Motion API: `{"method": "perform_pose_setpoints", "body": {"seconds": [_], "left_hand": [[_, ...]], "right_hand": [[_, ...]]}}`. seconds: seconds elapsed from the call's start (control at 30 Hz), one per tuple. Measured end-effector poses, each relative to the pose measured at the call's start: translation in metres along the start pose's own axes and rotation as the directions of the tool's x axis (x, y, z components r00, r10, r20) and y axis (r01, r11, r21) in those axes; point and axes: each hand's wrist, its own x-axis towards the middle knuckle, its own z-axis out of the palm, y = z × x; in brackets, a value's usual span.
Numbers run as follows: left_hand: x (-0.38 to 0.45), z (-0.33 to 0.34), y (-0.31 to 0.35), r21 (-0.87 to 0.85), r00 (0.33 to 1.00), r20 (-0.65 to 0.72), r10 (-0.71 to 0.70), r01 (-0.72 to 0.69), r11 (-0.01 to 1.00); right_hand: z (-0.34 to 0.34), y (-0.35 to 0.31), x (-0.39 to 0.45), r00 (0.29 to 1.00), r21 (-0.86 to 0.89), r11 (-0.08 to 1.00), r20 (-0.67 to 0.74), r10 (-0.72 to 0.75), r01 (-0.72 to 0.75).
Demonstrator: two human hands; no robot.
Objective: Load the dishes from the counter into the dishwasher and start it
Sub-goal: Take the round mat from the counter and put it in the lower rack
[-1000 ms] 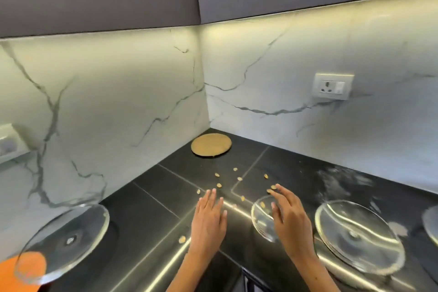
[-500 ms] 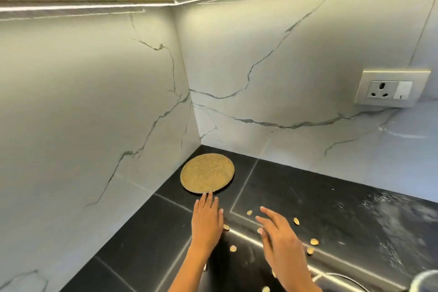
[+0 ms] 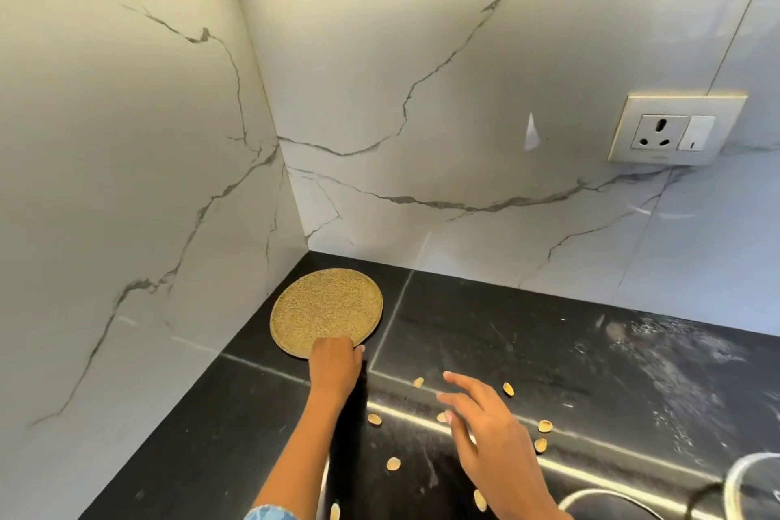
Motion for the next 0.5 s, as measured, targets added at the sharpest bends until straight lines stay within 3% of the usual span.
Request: {"method": "perform_pose_setpoints", "body": {"seconds": [0.17, 0.3, 0.5], "left_hand": [[-0.033, 0.011, 0.001, -0.063, 0.999, 0.030, 0.020, -0.018, 0.998], [-0.073, 0.010, 0.003, -0.012, 0.981, 0.114, 0.160, -0.159, 0.987], [-0.147, 0.002, 0.012, -0.133, 0.971, 0.099, 0.215, -0.201, 0.970]], "right_hand": [[-0.011, 0.008, -0.014, 1.000, 0.003, 1.000, 0.010, -0.006, 0.006], [-0.028, 0.004, -0.028, 0.998, 0.000, 1.000, 0.063, 0.006, -0.006], [-0.059, -0.007, -0.052, 0.997, 0.002, 0.999, 0.065, -0.039, 0.039]]}}
